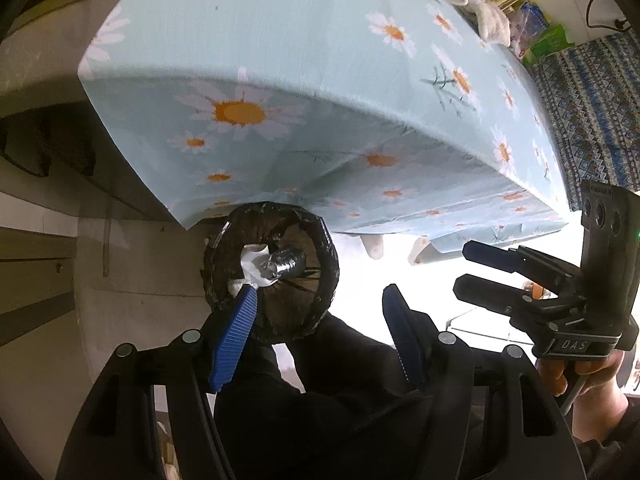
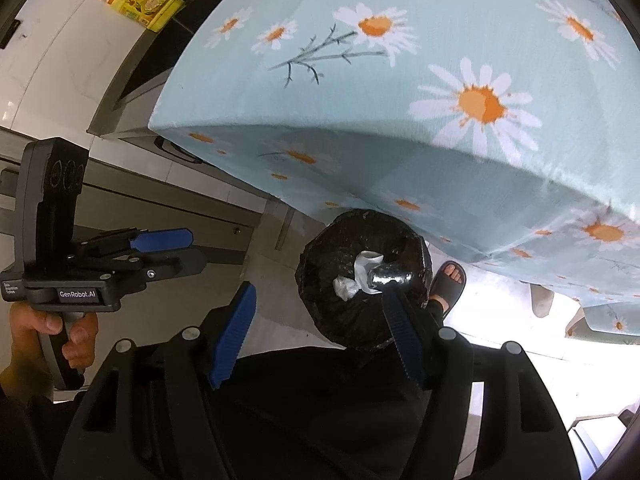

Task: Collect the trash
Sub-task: 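Open both grippers over the black bin to drop bag and foil, then raise both open grippers back up over the counter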

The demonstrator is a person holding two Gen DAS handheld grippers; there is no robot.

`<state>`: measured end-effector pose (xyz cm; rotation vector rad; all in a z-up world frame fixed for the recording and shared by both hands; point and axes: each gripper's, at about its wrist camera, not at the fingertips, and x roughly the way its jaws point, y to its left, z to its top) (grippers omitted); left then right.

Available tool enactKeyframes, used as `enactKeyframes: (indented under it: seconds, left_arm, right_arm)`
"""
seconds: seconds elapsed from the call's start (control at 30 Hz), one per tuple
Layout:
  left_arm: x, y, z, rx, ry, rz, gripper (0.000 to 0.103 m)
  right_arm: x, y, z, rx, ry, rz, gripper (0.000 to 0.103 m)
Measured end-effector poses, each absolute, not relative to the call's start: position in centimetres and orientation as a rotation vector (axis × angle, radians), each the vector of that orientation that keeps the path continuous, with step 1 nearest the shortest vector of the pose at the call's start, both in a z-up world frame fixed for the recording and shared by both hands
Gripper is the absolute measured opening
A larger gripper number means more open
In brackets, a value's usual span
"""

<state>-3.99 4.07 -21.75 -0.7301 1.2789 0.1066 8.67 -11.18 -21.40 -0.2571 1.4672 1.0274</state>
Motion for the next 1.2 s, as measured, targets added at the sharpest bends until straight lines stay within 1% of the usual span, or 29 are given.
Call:
enactKeyframes:
  seconds: [0.13,0.23,0.6,0.63,0.67,0.7,0.8,0.9,1.0,1.03,1.07,1.1,1.2]
  left_arm:
    - [-4.0,4.2,-20.7,-0.716,1.255,0.103,0.063]
    - [-4.0,4.1,-19.6,-0.700,1.234,0.095,0.063]
    - [-3.6,4.3,-16.1,-0.638,1.159,0.059,0.063]
    - [-3.5,4.3,-15.7,-0.632,1.153,0.054,0.064]
    - [-3.3,4.4,-15.4,-0.632,1.147,0.049,0.068]
    - [-3.2,4.5,-15.0,-0.631,1.136,0.047,0.069]
    - [-2.6,4.6,-14.0,-0.611,1.112,0.041,0.069]
    - [-2.1,4.8,-13.0,-0.595,1.092,0.033,0.069]
    - [-1.1,5.2,-11.9,-0.570,1.070,0.034,0.069]
    - [-0.8,5.3,-11.6,-0.562,1.064,0.036,0.071]
    - [-0.5,5.5,-11.3,-0.555,1.056,0.039,0.075]
    - [-0.2,5.6,-11.1,-0.550,1.052,0.040,0.076]
    - [1.0,5.9,-9.8,-0.530,1.020,0.051,0.078]
  right_arm:
    - [8.5,-11.2,-20.4,-0.254,1.444,1.028,0.066]
    - [8.3,-11.3,-19.8,-0.254,1.419,1.036,0.070]
    - [8.7,-12.6,-16.1,-0.220,1.302,1.000,0.070]
    - [8.8,-12.8,-15.7,-0.214,1.291,0.995,0.070]
    - [8.9,-12.9,-15.5,-0.211,1.283,0.992,0.070]
    - [8.9,-13.0,-15.2,-0.210,1.274,0.989,0.071]
    - [9.2,-13.3,-14.1,-0.208,1.244,0.981,0.071]
    - [9.6,-13.7,-13.1,-0.197,1.220,0.974,0.075]
    - [10.1,-13.9,-12.2,-0.187,1.185,0.969,0.075]
    - [10.4,-14.0,-11.8,-0.183,1.175,0.968,0.075]
    - [10.7,-14.0,-11.6,-0.181,1.168,0.968,0.075]
    - [11.1,-14.0,-11.3,-0.180,1.159,0.969,0.075]
    - [12.3,-14.1,-10.3,-0.168,1.127,0.972,0.078]
